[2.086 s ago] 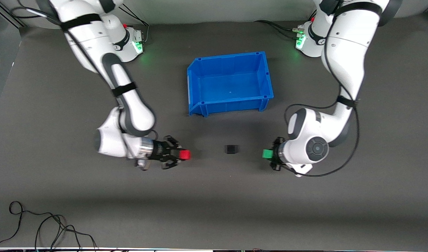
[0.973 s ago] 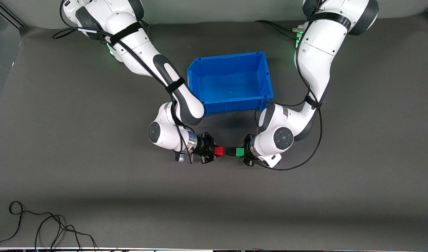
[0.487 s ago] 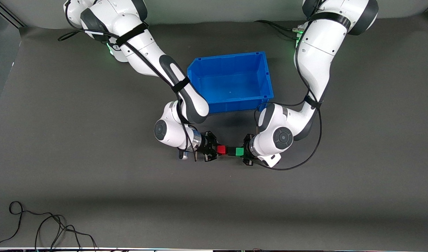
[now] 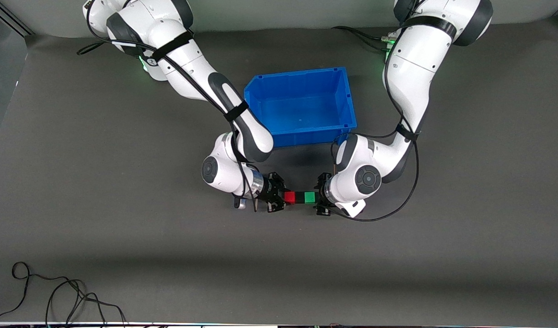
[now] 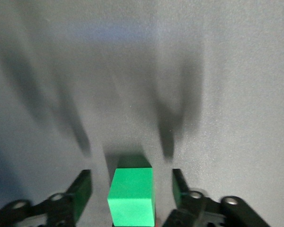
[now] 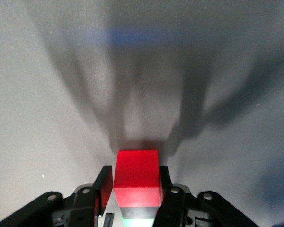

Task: Attach green and red cubes to black cube
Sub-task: 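Lower both cubes against the black cube and open both grippers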

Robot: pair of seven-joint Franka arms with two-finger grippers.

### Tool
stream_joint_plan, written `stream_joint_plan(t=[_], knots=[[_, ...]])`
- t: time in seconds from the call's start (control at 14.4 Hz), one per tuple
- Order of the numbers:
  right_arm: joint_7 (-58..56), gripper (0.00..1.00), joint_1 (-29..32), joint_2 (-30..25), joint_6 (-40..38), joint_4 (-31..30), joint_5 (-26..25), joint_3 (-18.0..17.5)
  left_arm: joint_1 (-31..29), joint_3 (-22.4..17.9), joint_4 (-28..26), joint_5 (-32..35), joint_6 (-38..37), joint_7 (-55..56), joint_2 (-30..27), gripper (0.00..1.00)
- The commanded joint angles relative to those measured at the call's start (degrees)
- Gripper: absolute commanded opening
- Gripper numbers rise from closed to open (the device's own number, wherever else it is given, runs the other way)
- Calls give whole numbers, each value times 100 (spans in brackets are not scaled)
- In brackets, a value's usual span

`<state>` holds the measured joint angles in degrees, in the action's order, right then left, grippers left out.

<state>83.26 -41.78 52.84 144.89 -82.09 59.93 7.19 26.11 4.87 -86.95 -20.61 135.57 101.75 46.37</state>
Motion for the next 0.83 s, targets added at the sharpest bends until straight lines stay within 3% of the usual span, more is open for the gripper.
stream_joint_plan(t=[0.0,0.07,0.35,0.49,0.63,0.76], knots=[[129,88,-85,130,57,246,308,72,8,-100,64,13,-362,21,-180,100],[120,100,-76,86,57,246,352,80,-79,-144,125,13,-643,12,-285,100],[85,100,29,-378,-275,106,239,229,-544,-381,82,514,-1286,-32,-1040,100],[85,100,38,-625,-1195,141,-50,684,-1009,-373,82,567,-1698,-355,-1392,100],[85,100,30,-1011,-2179,141,-374,1203,-1335,-399,82,558,-2382,-1843,-1647,100],[15,100,38,-1485,-3059,176,-1233,1564,-1696,-425,82,741,-3007,-3417,-1858,100]])
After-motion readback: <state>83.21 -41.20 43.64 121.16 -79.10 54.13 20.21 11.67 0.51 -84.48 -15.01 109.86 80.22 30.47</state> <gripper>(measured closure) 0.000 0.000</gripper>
